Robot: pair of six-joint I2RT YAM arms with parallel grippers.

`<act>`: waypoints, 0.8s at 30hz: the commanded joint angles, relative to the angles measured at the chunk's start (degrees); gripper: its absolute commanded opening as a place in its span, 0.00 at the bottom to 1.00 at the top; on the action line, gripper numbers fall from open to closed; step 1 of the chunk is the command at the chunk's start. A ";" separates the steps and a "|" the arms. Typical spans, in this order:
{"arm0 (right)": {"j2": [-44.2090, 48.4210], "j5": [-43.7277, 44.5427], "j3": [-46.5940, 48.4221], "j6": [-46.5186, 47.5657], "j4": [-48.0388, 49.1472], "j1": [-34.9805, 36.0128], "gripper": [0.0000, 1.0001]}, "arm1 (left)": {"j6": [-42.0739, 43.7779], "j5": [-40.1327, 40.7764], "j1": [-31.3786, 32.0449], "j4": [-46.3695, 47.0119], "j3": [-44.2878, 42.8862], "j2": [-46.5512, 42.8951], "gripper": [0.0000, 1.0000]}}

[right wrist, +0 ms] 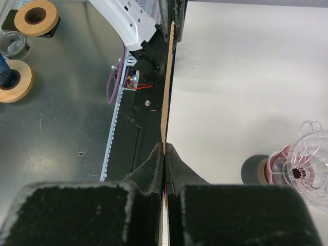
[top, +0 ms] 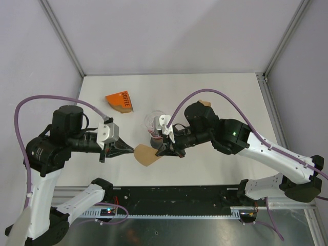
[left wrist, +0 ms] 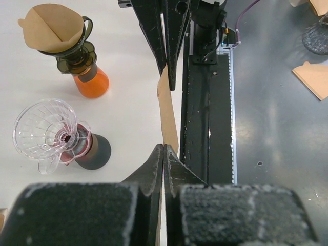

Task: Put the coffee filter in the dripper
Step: Place the coffee filter in the coffee dripper.

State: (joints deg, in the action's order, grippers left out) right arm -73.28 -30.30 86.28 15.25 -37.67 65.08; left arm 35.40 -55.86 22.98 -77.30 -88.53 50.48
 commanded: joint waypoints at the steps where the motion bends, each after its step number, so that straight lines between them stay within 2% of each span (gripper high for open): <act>1: 1.10 -0.65 2.10 0.73 0.53 0.31 0.00 | -0.02 1.66 0.34 0.68 -2.25 0.38 0.01; 7: 1.59 -0.51 1.85 0.71 0.61 0.31 0.00 | 0.30 4.07 0.33 0.71 -2.51 0.39 0.00; 18: 1.20 -0.54 1.90 0.73 0.93 0.40 0.00 | -0.20 -4.11 0.31 0.38 -0.69 -0.11 0.01; 24: 1.20 -0.50 2.01 0.58 0.97 0.39 0.00 | 0.12 -3.20 0.36 -0.02 -0.04 -0.30 0.00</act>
State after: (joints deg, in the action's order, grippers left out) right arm -73.28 -30.41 86.28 15.29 -37.85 65.08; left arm 35.53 -57.28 23.03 -77.32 -88.82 50.46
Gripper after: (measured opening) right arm 0.010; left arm 0.006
